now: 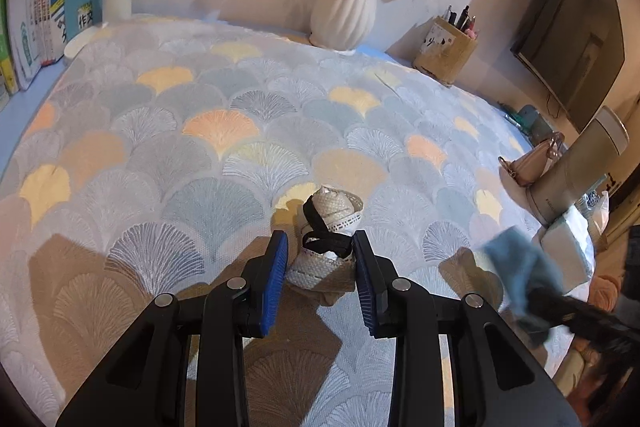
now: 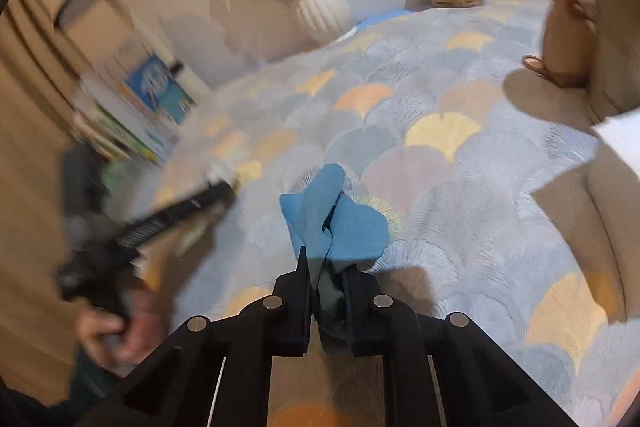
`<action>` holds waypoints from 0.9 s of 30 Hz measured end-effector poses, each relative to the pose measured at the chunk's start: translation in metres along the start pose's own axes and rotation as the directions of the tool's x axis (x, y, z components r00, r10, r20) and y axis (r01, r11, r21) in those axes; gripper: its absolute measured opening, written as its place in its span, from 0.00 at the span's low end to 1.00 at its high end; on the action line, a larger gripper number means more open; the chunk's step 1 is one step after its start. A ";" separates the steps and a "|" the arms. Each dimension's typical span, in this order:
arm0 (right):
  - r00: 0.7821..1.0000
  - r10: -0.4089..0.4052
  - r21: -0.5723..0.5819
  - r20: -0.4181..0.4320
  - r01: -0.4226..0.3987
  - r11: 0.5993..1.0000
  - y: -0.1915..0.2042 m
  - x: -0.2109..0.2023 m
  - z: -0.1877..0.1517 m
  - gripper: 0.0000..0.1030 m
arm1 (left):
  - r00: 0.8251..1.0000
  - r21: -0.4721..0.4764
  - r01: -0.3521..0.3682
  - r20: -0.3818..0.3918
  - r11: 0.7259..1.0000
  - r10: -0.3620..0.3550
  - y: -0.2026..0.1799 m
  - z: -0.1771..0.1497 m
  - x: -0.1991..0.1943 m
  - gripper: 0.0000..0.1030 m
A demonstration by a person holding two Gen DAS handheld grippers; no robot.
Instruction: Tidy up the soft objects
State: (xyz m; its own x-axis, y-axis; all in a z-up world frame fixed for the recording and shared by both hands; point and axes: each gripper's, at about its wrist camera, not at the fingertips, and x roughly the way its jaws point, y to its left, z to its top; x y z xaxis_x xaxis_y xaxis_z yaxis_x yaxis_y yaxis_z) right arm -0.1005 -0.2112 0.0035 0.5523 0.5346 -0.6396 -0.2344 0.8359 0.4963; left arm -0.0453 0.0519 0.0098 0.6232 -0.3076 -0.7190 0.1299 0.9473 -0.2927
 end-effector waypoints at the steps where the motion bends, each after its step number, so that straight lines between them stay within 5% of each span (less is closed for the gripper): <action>1: 1.000 0.020 0.010 0.016 -0.020 1.000 -0.002 -0.009 0.000 0.12 | 1.000 0.006 0.002 0.002 1.000 -0.002 -0.002 0.000 -0.001 0.29; 5: 0.989 0.133 0.097 0.061 -0.139 0.986 -0.016 -0.044 0.001 0.12 | 0.996 0.007 0.091 -0.015 0.996 -0.091 -0.023 -0.005 -0.012 0.29; 9: 0.980 0.118 0.098 0.161 -0.135 0.986 -0.030 -0.095 0.002 0.12 | 0.983 0.078 0.181 -0.031 0.980 -0.179 -0.067 -0.007 -0.022 0.29; 15: 0.951 0.068 0.157 0.302 -0.120 0.980 -0.073 -0.165 0.004 0.12 | 0.941 0.203 0.340 -0.074 0.918 -0.332 -0.164 0.000 -0.036 0.29; 22: 0.901 -0.165 0.218 0.402 0.081 0.973 -0.128 -0.248 0.010 0.12 | 0.900 0.428 0.427 -0.123 0.796 -0.417 -0.295 0.002 -0.054 0.29; 27: 0.835 -0.346 0.277 0.428 0.243 0.929 -0.169 -0.307 0.028 0.12 | 0.912 0.581 0.384 -0.115 0.717 -0.395 -0.380 0.005 -0.043 0.29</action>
State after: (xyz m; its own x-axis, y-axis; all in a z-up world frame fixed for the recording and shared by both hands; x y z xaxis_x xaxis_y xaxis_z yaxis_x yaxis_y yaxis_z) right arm -0.2086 -0.5201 0.1325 0.8845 0.1037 -0.4549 0.1386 0.8726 0.4684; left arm -0.1180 -0.2945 0.1552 0.4278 -0.6645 -0.6127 0.7808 0.6132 -0.1199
